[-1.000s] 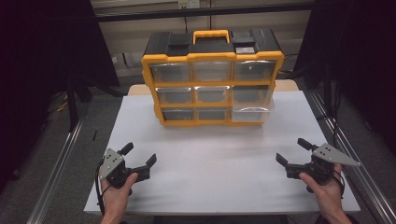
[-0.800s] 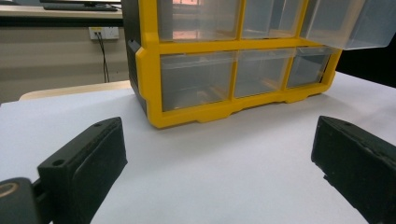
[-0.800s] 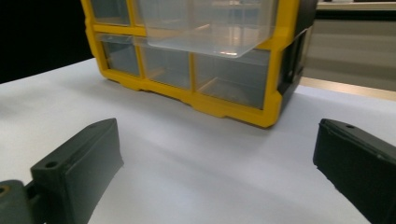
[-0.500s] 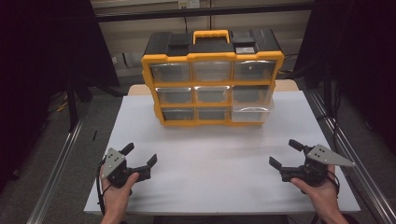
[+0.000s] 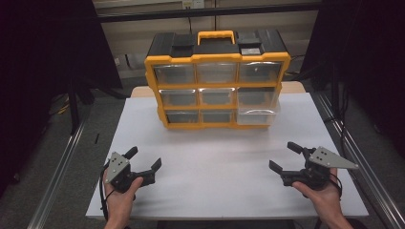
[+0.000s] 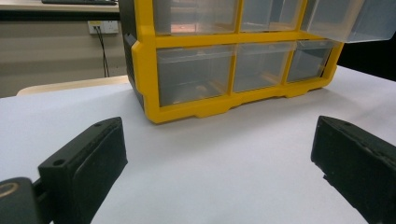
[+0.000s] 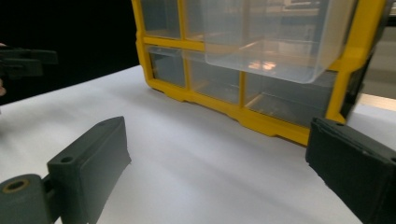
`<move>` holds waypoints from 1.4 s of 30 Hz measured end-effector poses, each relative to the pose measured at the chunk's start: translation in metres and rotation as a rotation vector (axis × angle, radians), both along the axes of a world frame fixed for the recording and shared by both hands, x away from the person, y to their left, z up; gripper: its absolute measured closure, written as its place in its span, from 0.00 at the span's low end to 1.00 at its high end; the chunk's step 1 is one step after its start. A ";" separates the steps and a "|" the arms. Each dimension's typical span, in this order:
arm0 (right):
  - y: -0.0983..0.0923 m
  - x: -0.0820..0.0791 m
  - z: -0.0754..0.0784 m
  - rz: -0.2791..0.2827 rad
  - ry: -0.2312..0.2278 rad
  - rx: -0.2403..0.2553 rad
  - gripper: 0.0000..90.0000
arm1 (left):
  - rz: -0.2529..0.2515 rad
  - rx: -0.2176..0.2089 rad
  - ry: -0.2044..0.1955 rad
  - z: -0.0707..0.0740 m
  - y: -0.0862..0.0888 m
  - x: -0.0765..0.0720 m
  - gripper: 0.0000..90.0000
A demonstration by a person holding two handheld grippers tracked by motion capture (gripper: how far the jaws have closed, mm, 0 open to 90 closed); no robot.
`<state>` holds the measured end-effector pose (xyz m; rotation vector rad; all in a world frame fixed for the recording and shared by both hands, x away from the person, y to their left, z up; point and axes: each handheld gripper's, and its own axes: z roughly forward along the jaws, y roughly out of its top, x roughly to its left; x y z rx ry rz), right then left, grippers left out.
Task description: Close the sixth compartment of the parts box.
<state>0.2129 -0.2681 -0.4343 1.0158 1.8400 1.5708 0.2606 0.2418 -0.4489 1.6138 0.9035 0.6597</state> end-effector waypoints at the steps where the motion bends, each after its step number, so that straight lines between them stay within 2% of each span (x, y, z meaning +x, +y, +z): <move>1: 0.001 0.001 0.001 0.010 -0.002 0.003 0.08 | 0.001 -0.001 0.003 0.000 0.000 -0.001 0.04; 5: 0.004 0.002 0.003 0.020 -0.013 0.009 0.09 | -0.013 -0.016 0.003 0.000 -0.002 -0.002 0.04; 6: 0.006 0.002 0.004 0.023 -0.018 0.022 0.09 | -0.011 -0.009 0.003 0.001 -0.003 -0.002 0.04; 9: 0.009 0.004 0.004 0.030 -0.021 0.015 0.09 | -0.011 -0.005 0.001 0.000 -0.003 -0.002 0.04; 10: 0.013 0.006 0.005 0.043 -0.027 0.015 0.10 | -0.010 -0.017 0.006 0.000 -0.004 -0.002 0.04; 16: 0.019 0.010 0.009 0.056 -0.037 0.009 0.11 | 0.004 -0.020 0.009 0.000 -0.002 -0.001 0.04; 22: 0.023 0.015 0.013 0.065 -0.029 0.017 0.11 | 0.008 -0.006 0.008 0.000 0.000 -0.001 0.04; 24: 0.026 0.020 0.015 0.071 -0.035 0.023 0.12 | 0.007 -0.028 0.008 -0.001 -0.001 0.000 0.04; 26: 0.027 0.021 0.015 0.071 -0.036 0.020 0.12 | 0.012 -0.023 0.014 0.000 -0.001 0.000 0.04; 27: 0.028 0.022 0.016 0.080 -0.039 0.020 0.13 | 0.011 -0.004 0.011 0.000 0.000 0.000 0.04; 28: 0.031 0.024 0.018 0.087 -0.042 0.022 0.14 | 0.002 -0.011 0.009 0.000 -0.001 0.000 0.04; 31: 0.033 0.028 0.020 0.100 -0.043 0.029 0.19 | 0.001 0.005 0.005 0.000 0.000 0.000 0.04; 32: 0.034 0.029 0.021 0.102 -0.042 0.028 0.20 | 0.005 -0.009 0.007 0.000 -0.001 0.000 0.04; 42: 0.040 0.039 0.030 0.145 -0.057 0.061 0.32 | -0.009 -0.015 0.007 -0.001 0.000 0.001 0.04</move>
